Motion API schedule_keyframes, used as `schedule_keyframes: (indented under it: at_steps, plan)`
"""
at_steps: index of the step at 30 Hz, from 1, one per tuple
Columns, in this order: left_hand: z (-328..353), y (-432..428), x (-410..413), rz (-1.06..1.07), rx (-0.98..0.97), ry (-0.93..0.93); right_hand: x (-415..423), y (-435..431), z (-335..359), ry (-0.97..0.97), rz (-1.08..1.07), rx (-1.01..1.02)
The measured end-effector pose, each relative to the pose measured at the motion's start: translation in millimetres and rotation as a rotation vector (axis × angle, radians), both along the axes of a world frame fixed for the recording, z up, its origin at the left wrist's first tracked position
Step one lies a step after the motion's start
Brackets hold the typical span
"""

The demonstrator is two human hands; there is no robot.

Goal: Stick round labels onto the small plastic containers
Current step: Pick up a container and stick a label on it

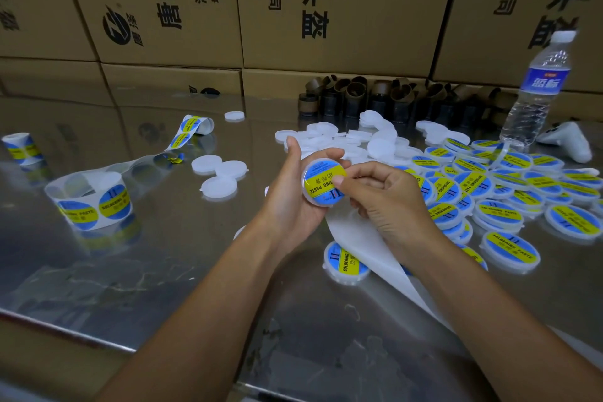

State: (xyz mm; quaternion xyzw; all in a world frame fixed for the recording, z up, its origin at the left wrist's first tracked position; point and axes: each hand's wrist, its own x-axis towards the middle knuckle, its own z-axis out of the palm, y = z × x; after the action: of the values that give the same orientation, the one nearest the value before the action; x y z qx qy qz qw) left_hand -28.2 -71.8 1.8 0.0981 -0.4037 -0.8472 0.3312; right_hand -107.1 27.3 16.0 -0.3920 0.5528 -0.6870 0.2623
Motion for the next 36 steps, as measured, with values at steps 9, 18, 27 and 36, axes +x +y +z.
schedule_keyframes:
  at_steps: [9, 18, 27, 36]
  plan:
    - [1.0, 1.2, 1.3, -0.020, -0.067, -0.038, -0.1, -1.8, -1.6, 0.000, -0.028, 0.030]
    - [-4.6, 1.8, 3.9, -0.021, -0.222, -0.001, -1.0, -2.1, -2.1, -0.044, -0.015, 0.032]
    - [-7.0, 1.7, 3.0, -0.022, -0.219, 0.003, -1.9, -2.7, -3.9, -0.043, -0.019, 0.026]
    - [-6.2, 2.9, 4.7, -0.029, -0.233, -0.008, 0.7, -5.5, -8.1, 0.181, -0.156, -0.008]
